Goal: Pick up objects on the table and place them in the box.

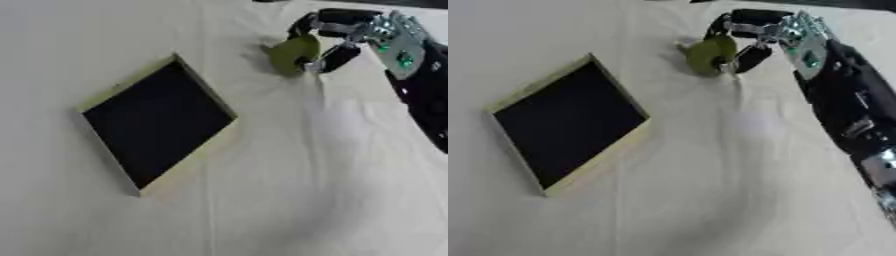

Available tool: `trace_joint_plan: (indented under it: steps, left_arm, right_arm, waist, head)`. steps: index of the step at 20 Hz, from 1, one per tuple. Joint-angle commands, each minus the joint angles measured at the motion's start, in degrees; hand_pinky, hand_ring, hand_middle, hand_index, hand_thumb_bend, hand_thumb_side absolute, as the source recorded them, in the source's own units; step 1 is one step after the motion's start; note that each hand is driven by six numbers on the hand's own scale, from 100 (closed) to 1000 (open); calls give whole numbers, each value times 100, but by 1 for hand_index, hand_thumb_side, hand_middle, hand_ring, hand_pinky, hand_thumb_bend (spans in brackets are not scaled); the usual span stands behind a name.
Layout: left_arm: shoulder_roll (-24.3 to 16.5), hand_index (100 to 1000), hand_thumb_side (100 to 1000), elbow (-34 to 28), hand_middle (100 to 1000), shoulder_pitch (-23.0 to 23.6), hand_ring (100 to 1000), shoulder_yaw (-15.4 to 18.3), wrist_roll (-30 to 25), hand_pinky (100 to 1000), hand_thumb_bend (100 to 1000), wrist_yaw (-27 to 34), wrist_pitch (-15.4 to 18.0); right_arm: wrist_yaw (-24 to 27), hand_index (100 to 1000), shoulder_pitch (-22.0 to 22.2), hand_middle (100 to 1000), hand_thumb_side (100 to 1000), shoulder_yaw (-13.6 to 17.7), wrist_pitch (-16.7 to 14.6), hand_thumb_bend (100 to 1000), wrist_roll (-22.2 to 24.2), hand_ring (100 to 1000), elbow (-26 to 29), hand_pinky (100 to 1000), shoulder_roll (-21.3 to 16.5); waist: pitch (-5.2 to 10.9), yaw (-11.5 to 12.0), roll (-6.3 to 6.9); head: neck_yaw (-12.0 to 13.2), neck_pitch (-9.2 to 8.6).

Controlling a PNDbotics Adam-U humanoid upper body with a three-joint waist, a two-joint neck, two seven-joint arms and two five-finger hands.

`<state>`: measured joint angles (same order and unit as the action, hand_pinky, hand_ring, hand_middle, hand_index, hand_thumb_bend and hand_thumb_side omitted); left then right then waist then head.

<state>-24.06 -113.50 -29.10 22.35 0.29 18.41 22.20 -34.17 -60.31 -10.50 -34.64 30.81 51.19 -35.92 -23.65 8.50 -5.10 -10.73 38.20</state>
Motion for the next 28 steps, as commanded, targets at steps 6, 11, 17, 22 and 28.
trace_joint_plan:
  steps: [6, 11, 17, 22, 28]
  left_arm:
    - [-136, 707, 533, -109, 569, -28, 664, 15, 12, 607, 100, 13, -3]
    - [-146, 708, 530, -109, 569, -24, 665, 6, 18, 608, 100, 8, -2]
    - [-151, 708, 519, -109, 570, -55, 665, -6, 51, 609, 100, 18, 14]
    - [-134, 707, 499, -109, 572, -123, 665, -4, 136, 612, 100, 37, 41]
    - [-132, 707, 466, -109, 574, -293, 665, -43, 333, 616, 100, 49, 154]
  right_arm:
    - [998, 670, -9, 478, 170, 5, 202, 100, -239, 811, 1212, 736, -410]
    - [1865, 674, 45, 482, 137, 62, 590, 100, -17, 777, 2367, 628, -536]
    - [2377, 653, -31, 459, 126, -87, 817, 100, 297, 758, 3085, 514, -352]
    - [2429, 632, -120, 449, 105, -200, 815, 100, 366, 733, 3355, 486, -57]
    - [1759, 627, -227, 451, 116, -464, 567, 100, 176, 724, 3422, 487, 497]
  waist:
    - [184, -28, 13]
    - [200, -41, 10]
    - [220, -24, 4]
    - [223, 27, -3]
    - [227, 107, -18]
  head:
    - [-18, 27]
    - [-34, 32]
    - [-88, 32]
    - [-131, 56]
    - [-241, 69]
